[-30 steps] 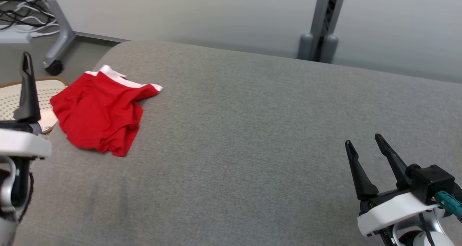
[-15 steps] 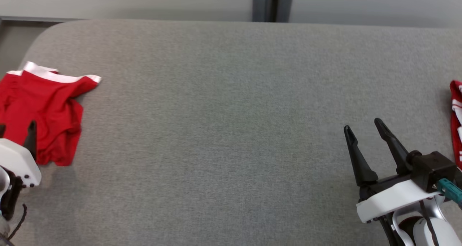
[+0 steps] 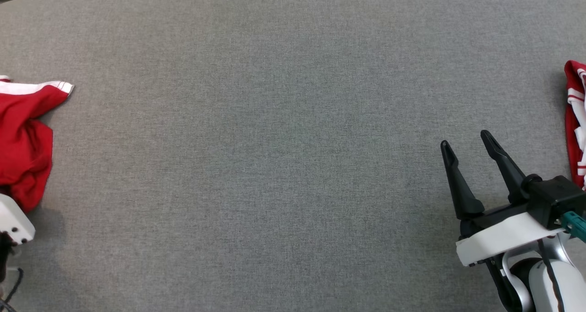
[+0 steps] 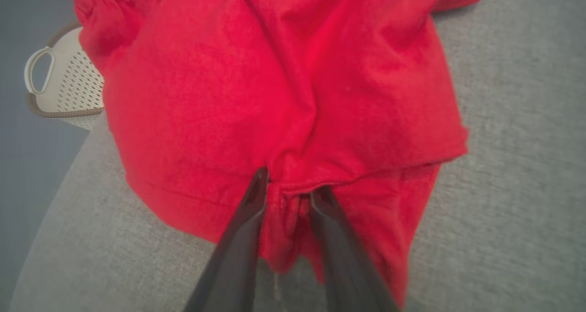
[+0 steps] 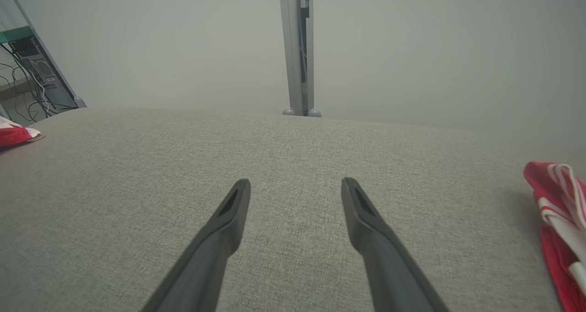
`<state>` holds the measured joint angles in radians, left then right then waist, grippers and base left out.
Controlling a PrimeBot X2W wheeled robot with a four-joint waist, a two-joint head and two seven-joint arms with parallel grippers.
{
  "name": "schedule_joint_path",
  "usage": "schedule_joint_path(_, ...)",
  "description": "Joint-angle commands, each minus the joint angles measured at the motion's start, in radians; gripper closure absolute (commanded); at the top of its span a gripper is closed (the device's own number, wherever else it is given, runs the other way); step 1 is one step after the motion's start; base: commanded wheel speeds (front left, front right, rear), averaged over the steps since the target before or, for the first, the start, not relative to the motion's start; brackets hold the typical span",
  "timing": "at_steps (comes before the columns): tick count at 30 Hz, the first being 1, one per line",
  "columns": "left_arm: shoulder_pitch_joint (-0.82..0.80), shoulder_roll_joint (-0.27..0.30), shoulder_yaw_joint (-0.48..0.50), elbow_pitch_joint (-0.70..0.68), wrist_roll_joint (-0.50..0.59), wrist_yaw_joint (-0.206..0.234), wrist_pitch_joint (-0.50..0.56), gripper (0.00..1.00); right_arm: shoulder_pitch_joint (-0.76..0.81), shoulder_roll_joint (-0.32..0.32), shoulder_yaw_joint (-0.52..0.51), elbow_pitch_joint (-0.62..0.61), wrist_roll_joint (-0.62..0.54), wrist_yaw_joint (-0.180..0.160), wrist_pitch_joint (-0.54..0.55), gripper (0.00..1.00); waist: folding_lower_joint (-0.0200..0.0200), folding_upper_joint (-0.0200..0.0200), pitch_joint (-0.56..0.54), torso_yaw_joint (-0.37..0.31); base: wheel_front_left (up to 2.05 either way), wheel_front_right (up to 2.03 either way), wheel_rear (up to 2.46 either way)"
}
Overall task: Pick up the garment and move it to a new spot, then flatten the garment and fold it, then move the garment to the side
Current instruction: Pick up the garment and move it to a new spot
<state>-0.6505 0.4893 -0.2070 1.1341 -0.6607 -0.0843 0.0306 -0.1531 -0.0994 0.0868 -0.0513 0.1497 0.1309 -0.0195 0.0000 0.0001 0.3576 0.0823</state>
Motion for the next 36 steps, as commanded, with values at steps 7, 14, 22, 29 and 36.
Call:
schedule_joint_path(7, -0.094, 0.031, 0.024, -0.024, 0.028, 0.044, -0.247, 1.0, 0.003, 0.002, -0.036, 0.002, -0.011, 0.0, -0.015, 0.0, 0.0, -0.0001, -0.029, 0.022, 0.0, 0.0, 0.0)
schedule_joint_path(14, -0.079, 0.028, 0.124, -0.244, 0.038, 0.092, -0.295, 1.0, 0.022, 0.016, -0.054, 0.015, -0.008, 0.0, -0.027, 0.0, 0.0, -0.0001, -0.099, 0.039, 0.0, 0.0, 0.0)
schedule_joint_path(22, 0.187, -0.074, 0.27, -0.696, 0.129, 0.189, -0.294, 1.0, 0.058, 0.032, -0.046, 0.03, 0.004, 0.0, -0.033, 0.0, 0.0, -0.0001, -0.177, 0.021, 0.0, 0.0, 0.0)
schedule_joint_path(29, 0.435, -0.161, 0.26, -1.046, 0.193, 0.261, -0.292, 1.0, 0.086, 0.041, -0.049, 0.042, 0.016, 0.0, -0.04, 0.0, 0.0, -0.0001, -0.217, -0.023, 0.0, 0.0, 0.0)
schedule_joint_path(36, 0.589, -0.207, 0.175, -1.257, 0.253, 0.315, -0.243, 1.0, 0.099, 0.044, -0.044, 0.041, 0.023, 0.0, -0.04, 0.0, 0.0, -0.0001, -0.238, -0.101, 0.0, 0.0, 0.0)
